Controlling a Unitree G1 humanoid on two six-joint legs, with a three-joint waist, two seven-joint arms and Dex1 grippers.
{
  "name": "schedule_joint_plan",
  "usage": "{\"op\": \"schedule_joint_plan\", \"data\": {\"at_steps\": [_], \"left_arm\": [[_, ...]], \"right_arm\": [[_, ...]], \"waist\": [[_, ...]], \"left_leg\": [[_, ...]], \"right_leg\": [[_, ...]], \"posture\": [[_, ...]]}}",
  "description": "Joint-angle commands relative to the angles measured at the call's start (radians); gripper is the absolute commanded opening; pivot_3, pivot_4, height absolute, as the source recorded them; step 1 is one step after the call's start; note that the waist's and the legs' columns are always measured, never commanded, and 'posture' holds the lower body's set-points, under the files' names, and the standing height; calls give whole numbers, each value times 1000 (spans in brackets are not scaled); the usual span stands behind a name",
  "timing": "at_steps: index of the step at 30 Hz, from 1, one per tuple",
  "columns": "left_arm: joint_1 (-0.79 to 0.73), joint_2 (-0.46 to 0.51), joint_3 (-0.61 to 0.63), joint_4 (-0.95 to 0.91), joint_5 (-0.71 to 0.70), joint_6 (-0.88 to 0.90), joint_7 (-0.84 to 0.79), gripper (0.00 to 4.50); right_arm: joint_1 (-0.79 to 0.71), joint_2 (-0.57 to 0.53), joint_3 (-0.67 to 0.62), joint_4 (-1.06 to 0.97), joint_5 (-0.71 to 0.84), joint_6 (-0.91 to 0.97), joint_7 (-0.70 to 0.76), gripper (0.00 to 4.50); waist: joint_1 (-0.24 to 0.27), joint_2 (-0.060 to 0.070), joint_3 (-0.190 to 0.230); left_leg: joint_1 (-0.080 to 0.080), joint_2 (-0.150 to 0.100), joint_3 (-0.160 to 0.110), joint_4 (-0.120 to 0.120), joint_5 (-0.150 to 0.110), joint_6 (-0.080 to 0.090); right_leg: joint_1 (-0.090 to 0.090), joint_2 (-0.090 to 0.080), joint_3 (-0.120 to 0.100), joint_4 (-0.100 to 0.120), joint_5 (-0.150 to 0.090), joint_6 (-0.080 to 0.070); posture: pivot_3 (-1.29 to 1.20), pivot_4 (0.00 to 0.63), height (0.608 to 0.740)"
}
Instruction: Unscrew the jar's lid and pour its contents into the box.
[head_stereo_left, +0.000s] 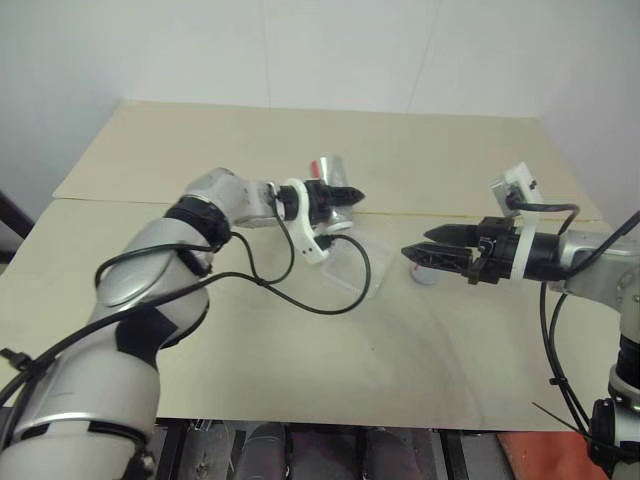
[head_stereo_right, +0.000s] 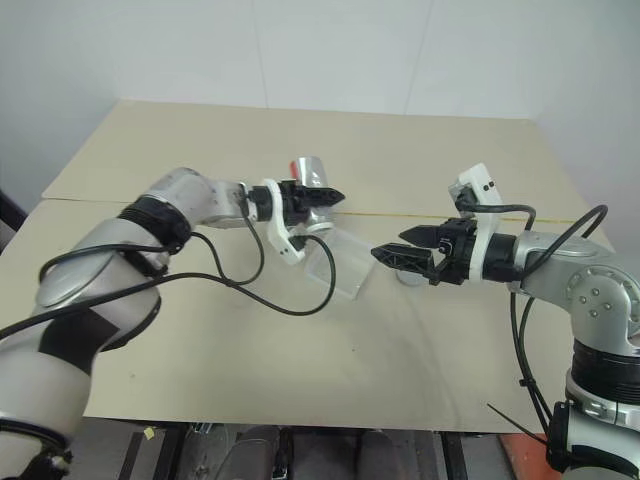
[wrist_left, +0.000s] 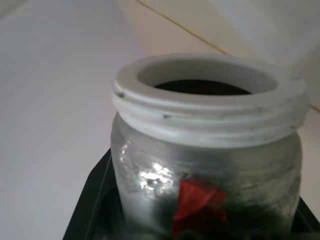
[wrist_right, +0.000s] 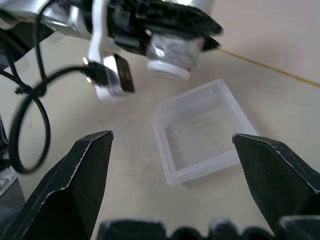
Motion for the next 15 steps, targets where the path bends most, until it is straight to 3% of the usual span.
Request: {"op": "schedule_joint_plan", "data": {"at_steps": [1, 4, 8, 15], "left_arm": [[-41, -18, -47, 19, 37, 41, 69, 2016], [-47, -30, -89, 34, 73, 96, 125, 2016], [-28, -73, -116, 12, 125, 326, 269, 2016], [1, -74, -155, 10, 132, 365, 390, 2016]], "right_arm": [[-22, -33, -30, -16, 30, 6, 3, 4455], [-30, -37, -44, -13, 60, 17, -4, 4455], [-23, -39, -39, -16, 64, 0, -14, 4455], [-6, -23, -47, -41, 95, -11, -25, 4455]], "waist": [[0, 0, 0], [-3, 0, 0], [1, 0, 0], [2, 0, 0]], "left_leg": [[0, 0, 0, 0, 0, 0], [0, 0, 0, 1, 0, 0], [0, 0, 0, 1, 0, 0], [-1, -1, -1, 2, 0, 0]], "right_leg": [[0, 0, 0, 0, 0, 0], [0, 0, 0, 1, 0, 0], [0, 0, 0, 2, 0, 0], [0, -1, -1, 1, 0, 0]], "posture": [[0, 150, 740], [0, 150, 740], [0, 150, 740], [0, 150, 740]]}}
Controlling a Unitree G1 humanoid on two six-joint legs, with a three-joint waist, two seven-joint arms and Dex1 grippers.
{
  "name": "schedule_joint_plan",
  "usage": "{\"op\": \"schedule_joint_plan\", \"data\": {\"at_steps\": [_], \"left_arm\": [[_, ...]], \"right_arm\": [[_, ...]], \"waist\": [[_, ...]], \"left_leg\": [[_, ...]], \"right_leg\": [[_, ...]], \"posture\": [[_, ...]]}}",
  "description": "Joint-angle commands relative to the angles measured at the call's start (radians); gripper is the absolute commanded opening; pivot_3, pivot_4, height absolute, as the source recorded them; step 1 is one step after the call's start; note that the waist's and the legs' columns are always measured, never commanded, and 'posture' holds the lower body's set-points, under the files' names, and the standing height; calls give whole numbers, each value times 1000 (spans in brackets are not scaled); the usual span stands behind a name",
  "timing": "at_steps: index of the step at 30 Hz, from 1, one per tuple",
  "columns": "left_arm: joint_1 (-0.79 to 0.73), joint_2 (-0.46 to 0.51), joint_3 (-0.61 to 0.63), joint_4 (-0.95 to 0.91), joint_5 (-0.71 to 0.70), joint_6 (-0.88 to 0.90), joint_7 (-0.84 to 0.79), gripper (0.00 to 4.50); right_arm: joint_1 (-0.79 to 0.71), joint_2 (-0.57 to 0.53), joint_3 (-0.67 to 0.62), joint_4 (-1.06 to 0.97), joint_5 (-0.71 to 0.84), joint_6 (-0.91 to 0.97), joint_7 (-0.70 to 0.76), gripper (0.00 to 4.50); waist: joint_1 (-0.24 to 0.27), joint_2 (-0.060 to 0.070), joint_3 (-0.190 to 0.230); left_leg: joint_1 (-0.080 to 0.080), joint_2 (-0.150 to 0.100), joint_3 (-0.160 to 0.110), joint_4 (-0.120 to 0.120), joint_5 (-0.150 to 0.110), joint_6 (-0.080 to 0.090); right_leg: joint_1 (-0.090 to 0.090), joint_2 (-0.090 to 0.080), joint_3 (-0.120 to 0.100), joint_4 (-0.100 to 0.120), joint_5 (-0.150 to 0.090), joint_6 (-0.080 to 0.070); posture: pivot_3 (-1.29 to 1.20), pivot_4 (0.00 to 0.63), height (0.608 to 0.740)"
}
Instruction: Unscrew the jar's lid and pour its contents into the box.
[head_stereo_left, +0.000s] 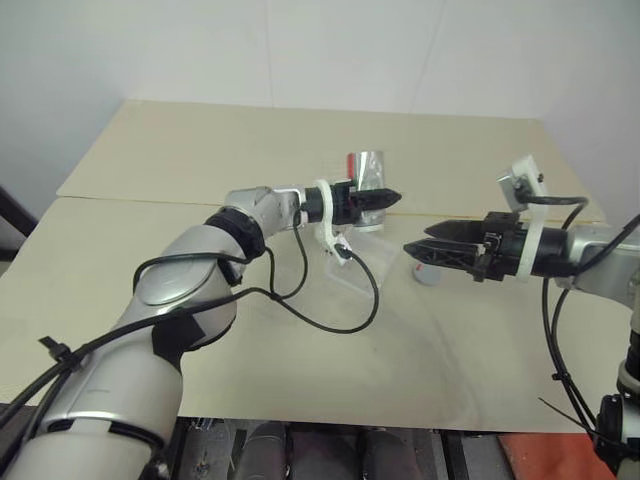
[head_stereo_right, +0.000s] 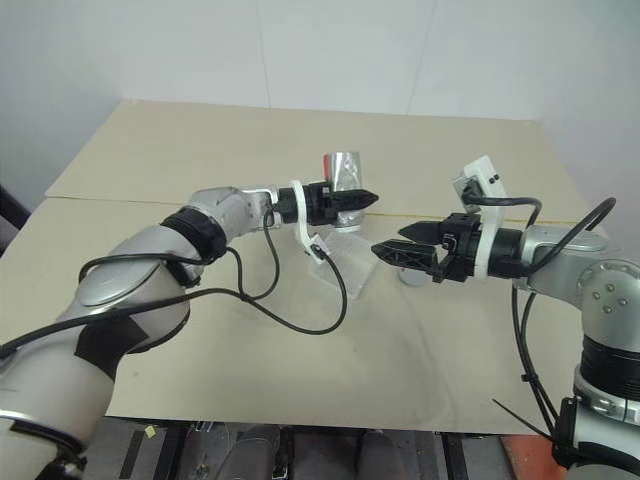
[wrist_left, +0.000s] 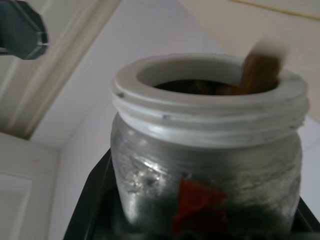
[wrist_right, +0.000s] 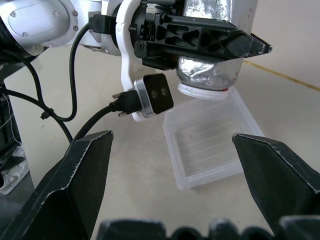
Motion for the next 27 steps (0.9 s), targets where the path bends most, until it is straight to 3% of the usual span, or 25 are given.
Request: {"op": "schedule_joint_plan", "data": {"at_steps": [1, 14, 21, 27], "left_arm": [[10, 14, -29, -11, 15, 15, 55, 2016], [12, 30, 10, 26, -79, -57, 4, 2016], [37, 96, 261, 83, -405, -294, -245, 2016], [173, 137, 613, 74, -882, -468, -780, 2016]], "right_arm": [[6, -2, -37, -40, 33, -20, -8, 4455], [26, 9, -41, -53, 63, -36, -41, 4455], [45, 25, -39, -63, 47, -77, -35, 4455], [57, 26, 4, -82, -32, -226, 24, 4455]], "waist": [[0, 0, 0], [1, 0, 0], [-3, 0, 0], [-16, 0, 0]], "left_leg": [[0, 0, 0, 0, 0, 0], [0, 0, 0, 1, 1, -1], [0, 0, 0, 2, 1, -1], [1, 0, 0, 2, 4, -6]], "right_leg": [[0, 0, 0, 0, 0, 0], [0, 0, -1, 1, 0, 0], [0, 0, -1, 1, 0, 0], [1, 0, -1, 1, 0, 0]], "posture": [[0, 150, 740], [0, 150, 740], [0, 150, 740], [0, 150, 740]]}}
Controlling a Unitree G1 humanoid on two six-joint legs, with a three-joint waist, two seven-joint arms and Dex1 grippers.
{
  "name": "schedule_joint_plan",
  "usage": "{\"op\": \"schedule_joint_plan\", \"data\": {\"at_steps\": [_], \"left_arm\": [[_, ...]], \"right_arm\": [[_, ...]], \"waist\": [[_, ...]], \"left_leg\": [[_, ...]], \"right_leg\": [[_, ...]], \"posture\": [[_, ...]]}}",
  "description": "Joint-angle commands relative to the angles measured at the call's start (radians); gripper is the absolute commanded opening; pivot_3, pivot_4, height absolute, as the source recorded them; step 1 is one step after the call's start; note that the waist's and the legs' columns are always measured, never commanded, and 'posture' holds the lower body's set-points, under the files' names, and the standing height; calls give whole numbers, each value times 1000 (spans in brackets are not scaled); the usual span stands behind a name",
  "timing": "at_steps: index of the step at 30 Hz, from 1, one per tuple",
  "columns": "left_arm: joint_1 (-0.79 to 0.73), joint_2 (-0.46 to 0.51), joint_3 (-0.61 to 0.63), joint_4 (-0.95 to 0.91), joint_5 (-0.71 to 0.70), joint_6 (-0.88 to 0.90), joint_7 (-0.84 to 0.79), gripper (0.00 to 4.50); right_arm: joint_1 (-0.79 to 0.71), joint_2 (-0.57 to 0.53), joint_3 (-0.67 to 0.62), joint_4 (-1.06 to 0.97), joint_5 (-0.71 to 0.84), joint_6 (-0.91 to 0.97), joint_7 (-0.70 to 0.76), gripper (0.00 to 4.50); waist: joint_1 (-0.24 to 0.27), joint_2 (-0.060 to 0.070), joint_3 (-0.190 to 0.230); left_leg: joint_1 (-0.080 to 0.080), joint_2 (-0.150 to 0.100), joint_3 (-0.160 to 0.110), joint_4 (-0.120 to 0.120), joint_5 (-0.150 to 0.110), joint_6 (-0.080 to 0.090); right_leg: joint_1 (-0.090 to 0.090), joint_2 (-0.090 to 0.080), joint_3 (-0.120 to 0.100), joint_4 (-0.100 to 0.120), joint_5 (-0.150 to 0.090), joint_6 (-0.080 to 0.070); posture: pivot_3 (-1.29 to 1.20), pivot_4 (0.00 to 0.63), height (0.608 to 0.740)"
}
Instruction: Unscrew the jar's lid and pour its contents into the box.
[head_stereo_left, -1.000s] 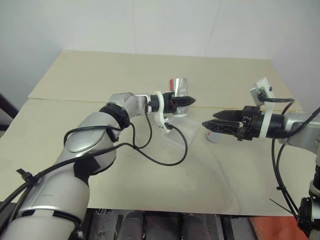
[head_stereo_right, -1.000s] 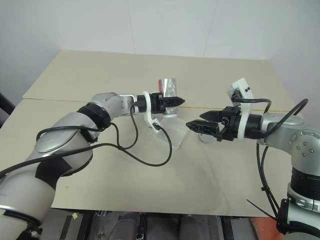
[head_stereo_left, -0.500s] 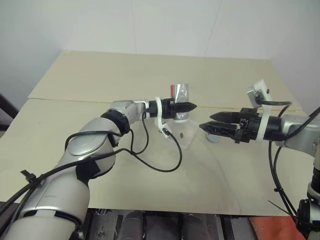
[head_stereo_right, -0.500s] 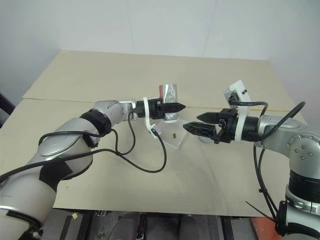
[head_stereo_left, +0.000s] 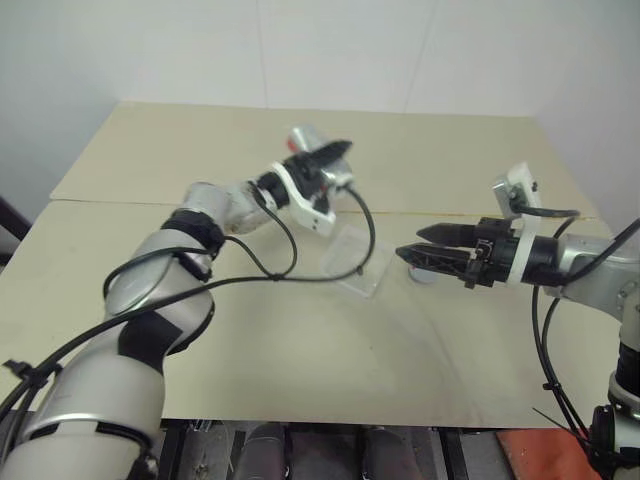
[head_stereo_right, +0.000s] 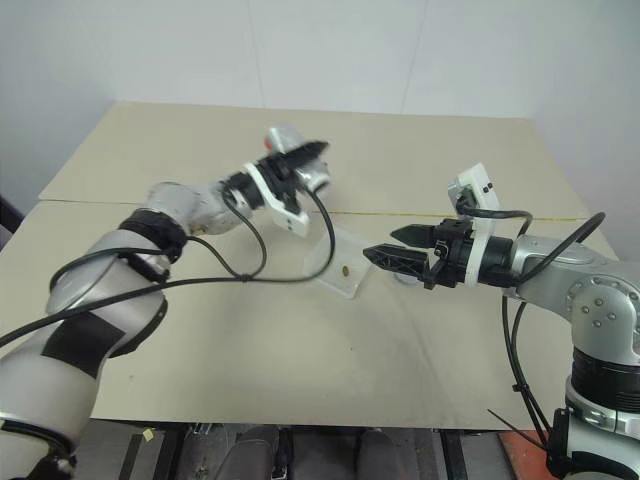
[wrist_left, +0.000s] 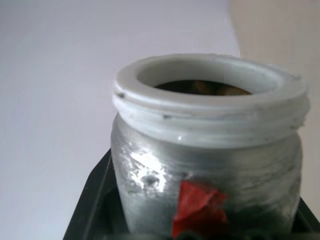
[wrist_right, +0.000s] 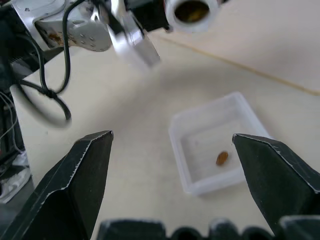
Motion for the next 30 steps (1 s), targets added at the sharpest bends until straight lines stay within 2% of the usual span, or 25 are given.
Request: {"op": "schedule_joint_plan", "data": {"at_steps": [1, 4, 7, 10, 12, 20, 24, 30], "left_arm": [[78, -11, 162, -38, -271, -54, -315, 2016], [167, -32, 301, -121, -500, 33, -599, 2016], [252, -55, 443, -275, -744, 276, -838, 2016], [344, -50, 533, -466, -903, 538, -973, 2016], [397, -51, 585, -566, -968, 698, -974, 2016], [571, -119, 661, -765, -991, 875, -848, 2016], [637, -158, 668, -811, -988, 840, -826, 2016], [676, -164, 639, -782, -927, 770, -823, 2016]], "right_arm": [[1, -19, 27, -44, -75, -131, 49, 4455], [9, -27, 81, -50, -166, -229, 80, 4455], [8, -28, 112, -40, -208, -267, 98, 4455], [6, -30, 127, -40, -231, -287, 115, 4455], [2, -28, 129, -37, -237, -290, 119, 4455], [-13, -15, 136, -29, -250, -287, 110, 4455], [-9, -14, 132, -34, -250, -288, 109, 4455], [-11, -10, 129, -38, -246, -282, 104, 4455]], "waist": [[0, 0, 0], [-2, 0, 0], [-8, 0, 0], [-17, 0, 0], [-21, 0, 0], [-20, 0, 0], [-15, 0, 0], [-13, 0, 0]], "left_leg": [[0, 0, 0, 1, 0, 0], [-1, 0, -1, 2, 0, 0], [-1, 0, -1, 4, 0, 0], [-1, 1, -3, 4, 0, 0], [-1, 1, -5, 4, 0, 0], [2, 0, -10, 4, -2, 4], [2, 0, -10, 4, -2, 4], [2, 0, -10, 4, -1, 2]], "right_leg": [[1, 0, -1, 0, 0, 0], [1, 0, -2, 0, 0, 0], [1, 0, -2, 0, 0, 0], [1, 0, -2, 0, 0, 0], [1, 1, -2, 1, 0, 0], [4, 1, 0, 2, 0, 0], [4, 1, 0, 2, 0, 0], [4, 1, 0, 2, 0, 0]], "posture": [[0, 150, 740], [0, 150, 740], [0, 150, 740], [0, 150, 740], [0, 150, 740], [0, 150, 740], [0, 150, 740], [0, 150, 740]]}}
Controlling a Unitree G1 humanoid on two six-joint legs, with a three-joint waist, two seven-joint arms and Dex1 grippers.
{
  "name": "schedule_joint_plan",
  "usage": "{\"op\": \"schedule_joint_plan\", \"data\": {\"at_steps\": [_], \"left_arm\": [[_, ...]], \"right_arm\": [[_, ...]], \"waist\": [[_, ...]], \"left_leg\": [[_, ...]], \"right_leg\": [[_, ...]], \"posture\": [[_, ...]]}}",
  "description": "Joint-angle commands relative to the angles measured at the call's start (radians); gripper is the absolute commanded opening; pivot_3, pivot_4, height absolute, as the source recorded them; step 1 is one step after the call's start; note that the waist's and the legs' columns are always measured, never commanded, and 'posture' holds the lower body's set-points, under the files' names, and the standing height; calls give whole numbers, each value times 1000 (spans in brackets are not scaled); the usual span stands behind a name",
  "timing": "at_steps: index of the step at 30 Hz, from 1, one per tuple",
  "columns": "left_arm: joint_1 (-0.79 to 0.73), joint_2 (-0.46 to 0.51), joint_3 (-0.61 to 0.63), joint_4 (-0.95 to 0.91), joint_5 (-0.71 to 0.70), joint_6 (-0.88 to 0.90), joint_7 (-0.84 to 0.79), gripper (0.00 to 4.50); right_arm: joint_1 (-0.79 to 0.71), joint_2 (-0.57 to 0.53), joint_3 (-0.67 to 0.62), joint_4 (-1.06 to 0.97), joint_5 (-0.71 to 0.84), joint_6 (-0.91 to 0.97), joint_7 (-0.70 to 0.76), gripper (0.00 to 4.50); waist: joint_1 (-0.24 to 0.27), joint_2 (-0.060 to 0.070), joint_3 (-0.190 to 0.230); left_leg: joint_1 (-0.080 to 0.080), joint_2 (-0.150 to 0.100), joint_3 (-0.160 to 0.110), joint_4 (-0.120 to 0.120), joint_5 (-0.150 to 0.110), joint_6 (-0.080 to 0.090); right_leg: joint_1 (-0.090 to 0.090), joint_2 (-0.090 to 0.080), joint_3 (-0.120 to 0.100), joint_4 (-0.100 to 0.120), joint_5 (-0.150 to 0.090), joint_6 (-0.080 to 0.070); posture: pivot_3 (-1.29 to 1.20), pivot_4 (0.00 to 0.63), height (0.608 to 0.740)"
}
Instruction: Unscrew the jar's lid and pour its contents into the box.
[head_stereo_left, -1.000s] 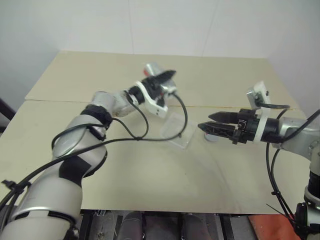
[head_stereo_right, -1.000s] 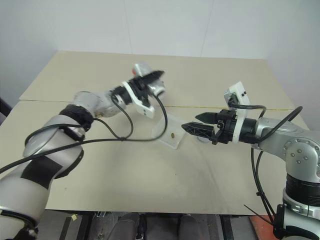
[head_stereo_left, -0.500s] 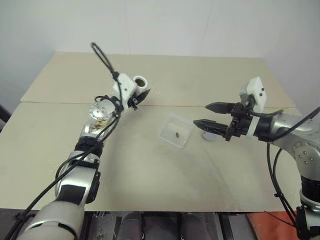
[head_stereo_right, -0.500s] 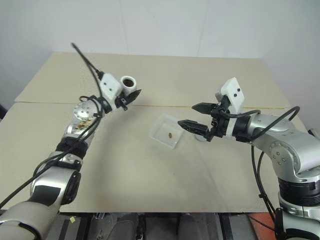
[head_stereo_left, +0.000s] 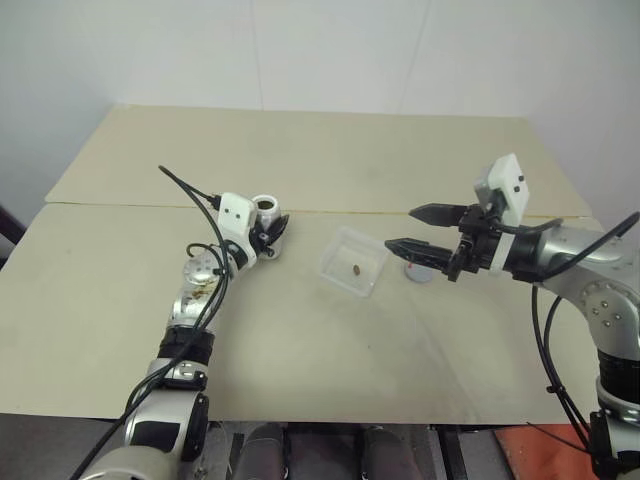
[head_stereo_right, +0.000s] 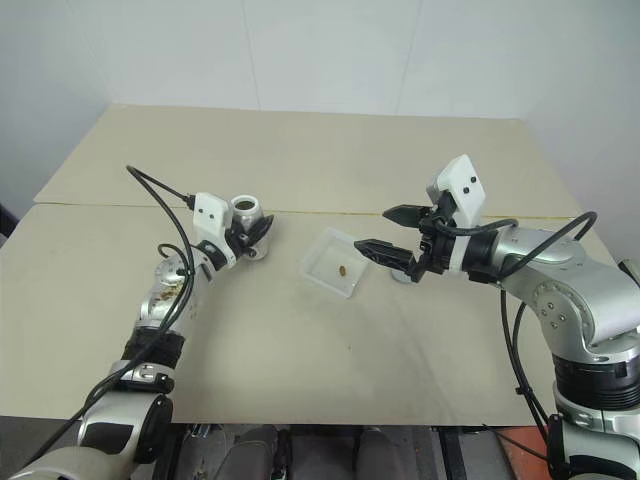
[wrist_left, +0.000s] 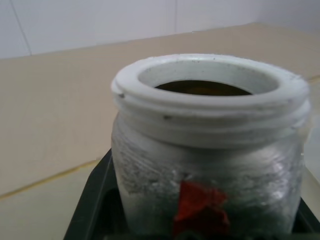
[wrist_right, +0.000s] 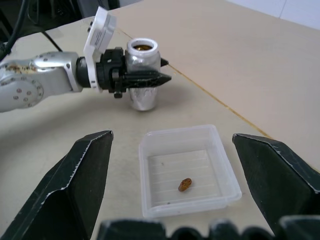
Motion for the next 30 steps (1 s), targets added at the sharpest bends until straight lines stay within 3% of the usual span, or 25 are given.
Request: {"op": "schedule_joint_plan", "data": {"at_steps": [1, 2, 10, 22, 30], "left_arm": [[-9, 0, -1, -19, 16, -33, 5, 2016], [-9, -2, 1, -19, 15, -28, 6, 2016], [25, -7, 5, -29, 20, -29, 6, 4405], [106, 42, 6, -135, 33, 16, -2, 4484], [238, 127, 8, -329, 8, 122, -68, 4484]], "right_arm": [[-13, -4, -25, -27, 4, -21, 0, 4455], [-12, -5, -24, -29, 3, -22, 0, 4455], [-10, 2, -19, -38, 6, -25, 2, 4500], [-9, 10, -9, -55, 3, -20, -4, 4500], [18, 7, -26, -85, 21, 2, -20, 4500]], "waist": [[0, 0, 0], [0, 0, 0], [0, 0, 0], [0, 0, 0], [-1, 0, 0]], "left_leg": [[0, 0, 0, 0, -1, 2], [0, 0, 0, 0, -1, 2], [1, 0, 0, 0, -2, 3], [1, 0, 0, -1, -2, 3], [2, 0, 0, -2, -2, 3]], "right_leg": [[0, 0, 0, 0, 0, 0], [0, 0, 0, 0, 0, 0], [0, 0, 0, 0, 0, 0], [0, 0, 1, 0, 0, 0], [0, 0, 1, 0, 0, 0]], "posture": [[0, 150, 740], [0, 150, 740], [0, 150, 740], [0, 150, 740], [0, 150, 740]]}}
